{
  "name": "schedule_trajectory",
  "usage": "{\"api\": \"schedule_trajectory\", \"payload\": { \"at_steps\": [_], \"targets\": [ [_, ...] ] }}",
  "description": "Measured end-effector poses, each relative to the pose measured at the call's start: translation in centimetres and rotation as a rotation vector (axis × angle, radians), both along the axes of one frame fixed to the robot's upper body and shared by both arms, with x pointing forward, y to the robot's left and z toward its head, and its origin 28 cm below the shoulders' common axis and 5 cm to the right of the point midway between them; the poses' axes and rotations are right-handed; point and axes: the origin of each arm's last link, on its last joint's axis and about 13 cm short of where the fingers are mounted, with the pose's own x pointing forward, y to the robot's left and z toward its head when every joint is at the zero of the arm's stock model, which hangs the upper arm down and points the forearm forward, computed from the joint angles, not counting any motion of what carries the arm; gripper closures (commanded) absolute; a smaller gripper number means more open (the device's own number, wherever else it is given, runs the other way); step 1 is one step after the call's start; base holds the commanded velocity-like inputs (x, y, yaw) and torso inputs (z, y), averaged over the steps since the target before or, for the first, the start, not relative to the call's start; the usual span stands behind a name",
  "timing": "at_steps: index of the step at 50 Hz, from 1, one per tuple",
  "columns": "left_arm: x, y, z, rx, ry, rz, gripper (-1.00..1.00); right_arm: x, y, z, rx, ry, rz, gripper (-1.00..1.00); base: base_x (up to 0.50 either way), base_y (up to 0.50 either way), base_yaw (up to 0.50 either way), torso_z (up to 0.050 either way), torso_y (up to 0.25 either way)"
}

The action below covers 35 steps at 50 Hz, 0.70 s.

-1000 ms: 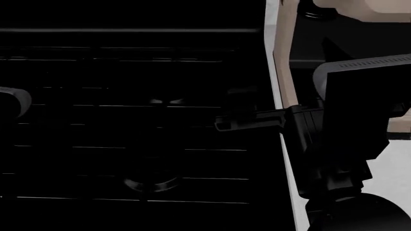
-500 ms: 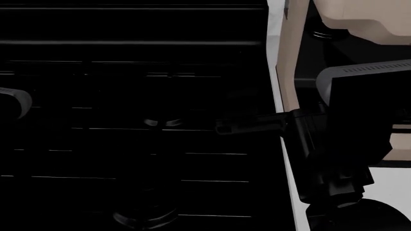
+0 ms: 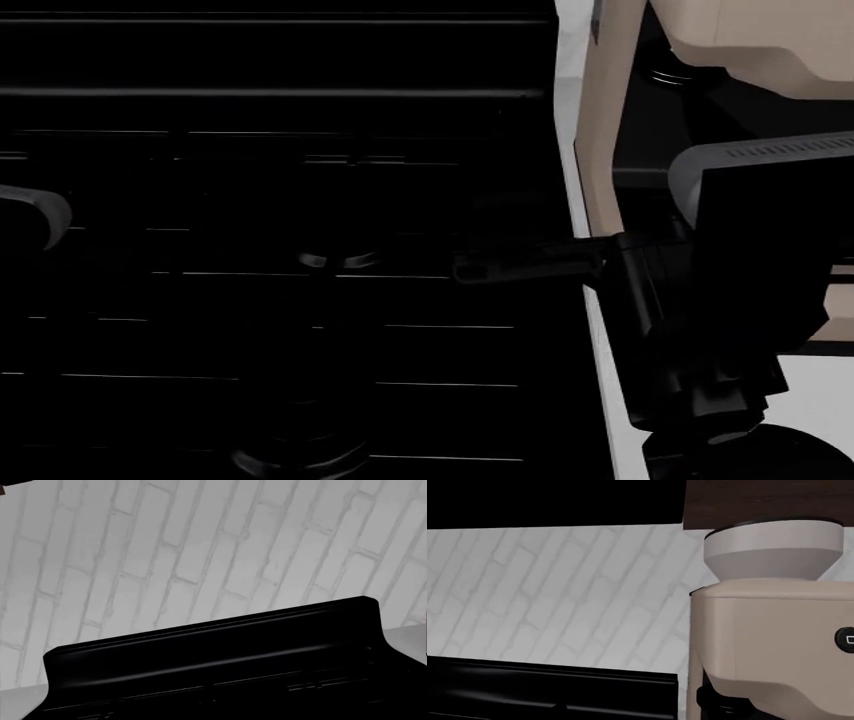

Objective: Press the start button on the microwave

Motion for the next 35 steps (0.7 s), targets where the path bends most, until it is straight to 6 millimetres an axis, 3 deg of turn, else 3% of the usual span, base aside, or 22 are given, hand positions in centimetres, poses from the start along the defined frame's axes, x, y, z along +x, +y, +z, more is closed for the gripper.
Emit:
{"api": "schedule_trajectory", "payload": {
  "at_steps": [13, 14, 23, 35],
  "targets": [
    [0.1, 0.0, 0.0, 0.003, -0.002, 0.002, -1.00, -2.5, -0.2, 3.8, -0.004, -0.112, -0.078, -1.00, 0.00, 0.00, 0.00, 0.000, 0.000],
    [0.1, 0.0, 0.0, 0.003, -0.002, 0.002, -1.00, -2.7, -0.2, 4.2, -0.002, -0.122, -0.081, 1.00, 0.00, 0.00, 0.00, 0.000, 0.000],
    [0.1, 0.1, 0.2, 0.004, -0.016, 0.003, -1.00, -2.7, -0.5, 9.8, -0.004, -0.190, -0.104, 1.00, 0.00, 0.00, 0.00, 0.000, 0.000],
    [0.1, 0.0, 0.3, 0.010, -0.026, 0.001, -1.00, -2.9, -0.7, 15.2, -0.023, -0.257, -0.106, 1.00, 0.00, 0.00, 0.00, 0.000, 0.000]
  ]
}}
